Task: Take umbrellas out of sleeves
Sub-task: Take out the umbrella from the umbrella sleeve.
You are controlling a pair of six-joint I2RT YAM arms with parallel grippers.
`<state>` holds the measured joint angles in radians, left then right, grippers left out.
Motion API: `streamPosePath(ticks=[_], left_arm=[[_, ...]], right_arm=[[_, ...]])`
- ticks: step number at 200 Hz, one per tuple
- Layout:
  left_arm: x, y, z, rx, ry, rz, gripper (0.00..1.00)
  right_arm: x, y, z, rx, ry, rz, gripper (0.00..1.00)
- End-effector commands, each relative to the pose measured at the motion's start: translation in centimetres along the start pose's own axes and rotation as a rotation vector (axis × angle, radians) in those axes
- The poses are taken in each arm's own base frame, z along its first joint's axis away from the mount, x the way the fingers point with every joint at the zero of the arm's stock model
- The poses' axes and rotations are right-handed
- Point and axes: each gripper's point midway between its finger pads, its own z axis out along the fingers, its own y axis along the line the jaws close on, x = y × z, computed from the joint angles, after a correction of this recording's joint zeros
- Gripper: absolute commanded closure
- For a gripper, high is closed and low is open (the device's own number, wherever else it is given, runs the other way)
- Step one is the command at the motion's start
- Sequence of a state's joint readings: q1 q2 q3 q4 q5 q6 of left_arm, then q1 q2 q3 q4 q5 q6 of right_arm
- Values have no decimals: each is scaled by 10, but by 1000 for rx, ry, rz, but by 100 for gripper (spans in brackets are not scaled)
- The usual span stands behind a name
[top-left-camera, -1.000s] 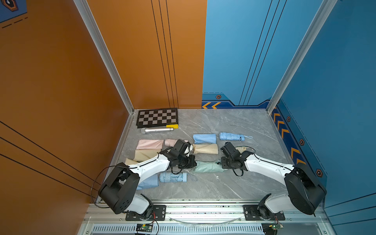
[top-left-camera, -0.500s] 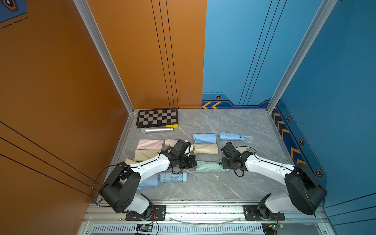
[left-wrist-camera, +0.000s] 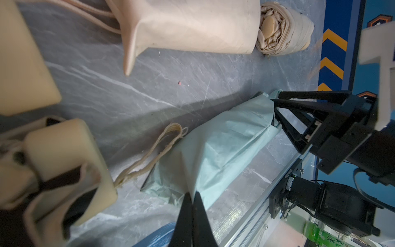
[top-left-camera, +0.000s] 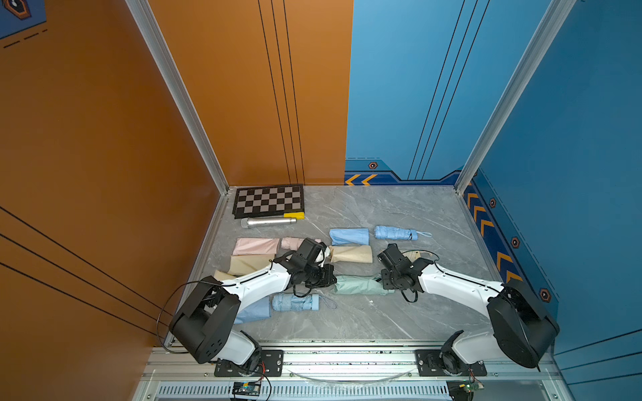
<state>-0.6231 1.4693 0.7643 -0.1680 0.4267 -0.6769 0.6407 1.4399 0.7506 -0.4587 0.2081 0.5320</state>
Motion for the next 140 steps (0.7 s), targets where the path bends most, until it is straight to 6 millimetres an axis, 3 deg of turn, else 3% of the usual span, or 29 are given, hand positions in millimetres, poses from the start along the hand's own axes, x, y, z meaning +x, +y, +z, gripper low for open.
streamPosePath(ticks=[1,140], left_arm=[[-4,-5,-2,1,-10,29,100],[-5,-1,-5,-6,-20,27,100]], right_arm=[[16,-23,0,90,43,-38,55],[15,-37,-2,125,42,-24,55]])
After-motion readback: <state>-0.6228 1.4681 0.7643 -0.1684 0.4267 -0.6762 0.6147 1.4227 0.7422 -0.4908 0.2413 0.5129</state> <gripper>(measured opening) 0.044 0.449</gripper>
